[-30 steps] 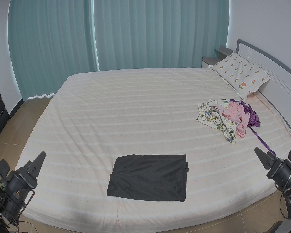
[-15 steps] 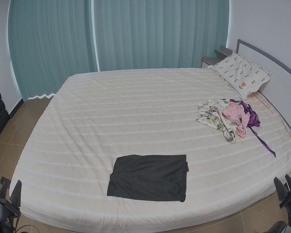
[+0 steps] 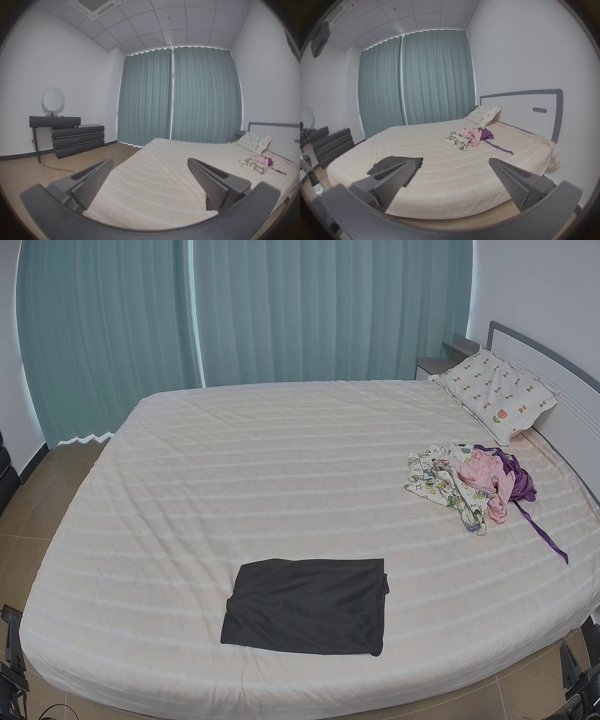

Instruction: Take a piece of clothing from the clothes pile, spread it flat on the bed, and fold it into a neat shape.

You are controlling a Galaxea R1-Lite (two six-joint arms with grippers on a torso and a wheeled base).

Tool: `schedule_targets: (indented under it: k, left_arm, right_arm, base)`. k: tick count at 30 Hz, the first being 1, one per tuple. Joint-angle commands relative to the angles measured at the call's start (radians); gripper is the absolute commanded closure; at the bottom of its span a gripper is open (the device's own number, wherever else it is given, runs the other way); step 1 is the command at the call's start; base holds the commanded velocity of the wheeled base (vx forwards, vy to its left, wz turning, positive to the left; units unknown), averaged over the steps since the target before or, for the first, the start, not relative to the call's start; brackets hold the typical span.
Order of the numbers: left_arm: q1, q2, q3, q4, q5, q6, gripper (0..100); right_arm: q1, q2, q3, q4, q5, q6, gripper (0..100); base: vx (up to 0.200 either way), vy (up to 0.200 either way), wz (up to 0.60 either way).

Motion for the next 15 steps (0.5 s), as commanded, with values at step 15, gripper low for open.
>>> schedule_targets:
  k: [15]
  left_arm:
    - [0.042, -0.076, 0.094, 0.035, -0.204, -0.008, 0]
  right_arm:
    - [-0.034, -0.066, -0.013, 0.016, 0.119, -0.088, 0]
  base:
    - [0.0, 0.0, 0.0]
